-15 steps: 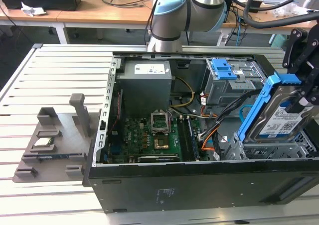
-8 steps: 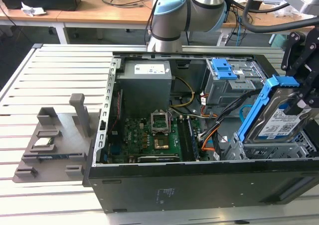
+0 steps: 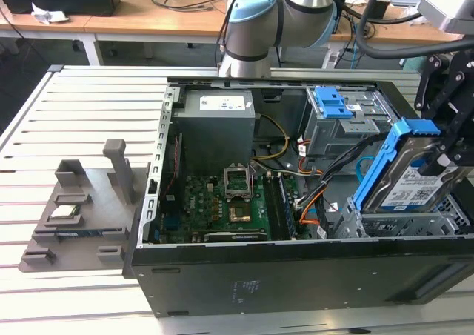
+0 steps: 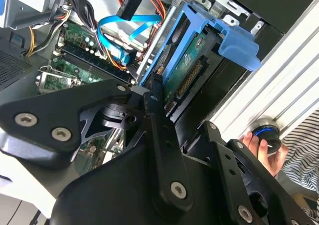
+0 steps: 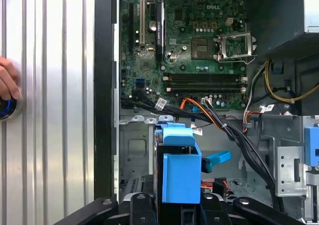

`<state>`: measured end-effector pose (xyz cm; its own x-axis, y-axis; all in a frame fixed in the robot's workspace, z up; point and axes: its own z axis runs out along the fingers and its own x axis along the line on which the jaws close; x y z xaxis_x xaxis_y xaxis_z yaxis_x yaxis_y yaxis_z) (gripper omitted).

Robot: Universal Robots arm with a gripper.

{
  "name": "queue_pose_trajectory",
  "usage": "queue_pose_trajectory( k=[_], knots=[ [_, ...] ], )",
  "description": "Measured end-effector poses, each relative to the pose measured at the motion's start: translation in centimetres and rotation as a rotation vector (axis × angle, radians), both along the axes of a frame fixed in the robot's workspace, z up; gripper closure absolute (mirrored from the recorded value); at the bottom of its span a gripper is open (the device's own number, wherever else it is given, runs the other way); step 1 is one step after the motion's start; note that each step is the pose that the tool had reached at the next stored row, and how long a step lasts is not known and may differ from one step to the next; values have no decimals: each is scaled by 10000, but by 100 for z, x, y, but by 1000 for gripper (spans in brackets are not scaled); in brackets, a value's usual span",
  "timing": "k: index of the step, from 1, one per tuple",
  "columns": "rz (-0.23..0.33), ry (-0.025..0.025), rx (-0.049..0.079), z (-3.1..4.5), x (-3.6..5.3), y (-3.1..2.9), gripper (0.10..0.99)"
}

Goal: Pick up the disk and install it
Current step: 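Insert the disk into the insertion slot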

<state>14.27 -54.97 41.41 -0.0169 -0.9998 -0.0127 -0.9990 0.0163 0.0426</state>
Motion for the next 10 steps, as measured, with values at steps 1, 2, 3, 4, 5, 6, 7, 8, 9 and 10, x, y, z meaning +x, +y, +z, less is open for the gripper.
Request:
queue_pose_trajectory(
  k=[1, 2, 3, 4, 5, 6, 7, 8, 9, 10],
  knots=[
    [0, 0, 0, -11, 0, 0, 729],
    [0, 0, 0, -19, 0, 0, 729],
    [0, 0, 1, -29, 0, 0, 729],
    [0, 0, 0, -37, 0, 0, 729],
    [0, 0, 0, -45, 0, 0, 729],
    [0, 0, 0, -53, 0, 0, 729],
    [0, 0, 0, -61, 0, 0, 729],
    [0, 0, 1, -69, 0, 0, 729],
    [0, 0, 1, -83, 0, 0, 729],
    [0, 0, 0, -92, 0, 0, 729]
  ],
)
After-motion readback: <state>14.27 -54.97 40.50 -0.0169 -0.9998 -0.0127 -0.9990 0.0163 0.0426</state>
